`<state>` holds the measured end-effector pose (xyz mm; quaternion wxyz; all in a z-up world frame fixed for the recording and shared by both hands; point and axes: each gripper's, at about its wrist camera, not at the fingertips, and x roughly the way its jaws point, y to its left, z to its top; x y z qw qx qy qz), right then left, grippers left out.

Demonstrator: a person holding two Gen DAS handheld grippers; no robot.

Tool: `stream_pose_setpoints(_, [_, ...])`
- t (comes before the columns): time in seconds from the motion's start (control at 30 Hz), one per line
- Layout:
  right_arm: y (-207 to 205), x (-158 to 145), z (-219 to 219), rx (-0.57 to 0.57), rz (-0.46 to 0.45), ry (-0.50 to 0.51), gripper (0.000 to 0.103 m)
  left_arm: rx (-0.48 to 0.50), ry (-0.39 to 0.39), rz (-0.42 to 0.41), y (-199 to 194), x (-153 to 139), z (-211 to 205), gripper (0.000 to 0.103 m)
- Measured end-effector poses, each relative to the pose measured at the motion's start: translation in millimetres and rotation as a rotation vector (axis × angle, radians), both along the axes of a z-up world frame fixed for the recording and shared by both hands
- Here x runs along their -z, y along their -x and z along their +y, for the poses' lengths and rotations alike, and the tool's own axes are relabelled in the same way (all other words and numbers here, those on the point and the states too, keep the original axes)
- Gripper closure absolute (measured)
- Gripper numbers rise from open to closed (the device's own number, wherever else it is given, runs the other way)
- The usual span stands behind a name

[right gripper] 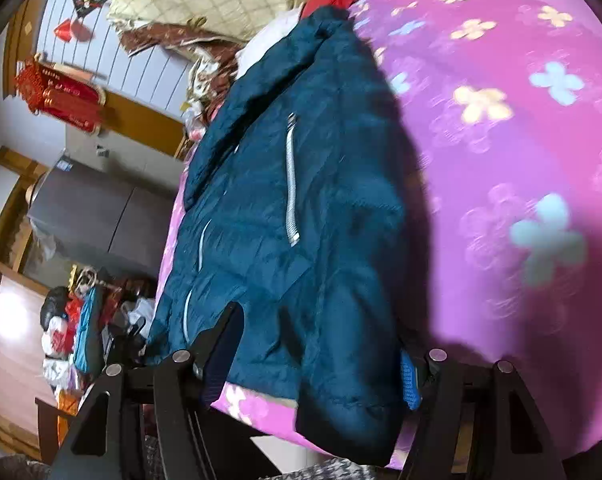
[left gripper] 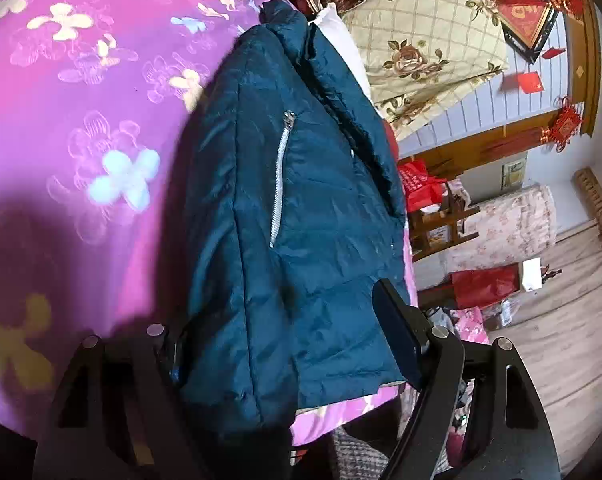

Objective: Fold large clothes
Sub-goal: 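Lift the hem and fold it toward the collar with both tools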

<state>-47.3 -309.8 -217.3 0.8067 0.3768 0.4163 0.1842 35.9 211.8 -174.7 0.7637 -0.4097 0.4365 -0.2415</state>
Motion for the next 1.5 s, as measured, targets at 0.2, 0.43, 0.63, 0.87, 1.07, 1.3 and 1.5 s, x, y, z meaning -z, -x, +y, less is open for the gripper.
stream_pose_setpoints(0.2, [-9.0, -1.0, 28.6, -0.071, -0.007, 0.008, 0.037, 0.033, -0.055, 0.000, 0.9, -0.4, -23.1, 0.026])
stream_pose_setpoints(0.43, [-14.2, 0.1, 39.1, -0.069, -0.010, 0.012, 0.039, 0.000, -0.162, 0.015, 0.2, -0.5, -39.2, 0.026])
stream_pose_setpoints(0.63, [-13.6, 3.7, 31.8, -0.057, 0.002, 0.009, 0.050, -0.016, -0.298, 0.018, 1.3, -1.0, -47.8, 0.047])
stream_pose_setpoints(0.87, [-10.3, 1.0, 34.9, -0.054, 0.001, 0.061, 0.051, -0.055, -0.298, 0.046, 3.1, 4.0, -41.0, 0.057])
stream_pose_setpoints(1.07, [-10.8, -5.5, 33.7, -0.061, -0.007, 0.065, 0.059, -0.057, -0.350, 0.034, 4.9, -2.2, -49.5, 0.057])
stream_pose_setpoints(1.3, [-16.8, -14.4, 28.6, -0.055, -0.028, 0.028, 0.059, -0.057, -0.361, 0.049, -7.0, -5.5, -51.6, 0.056])
stream_pose_setpoints(1.5, [-21.5, -22.5, 39.8, -0.053, -0.032, 0.113, 0.082, -0.120, -0.459, 0.047, -2.5, -7.3, -50.1, 0.089])
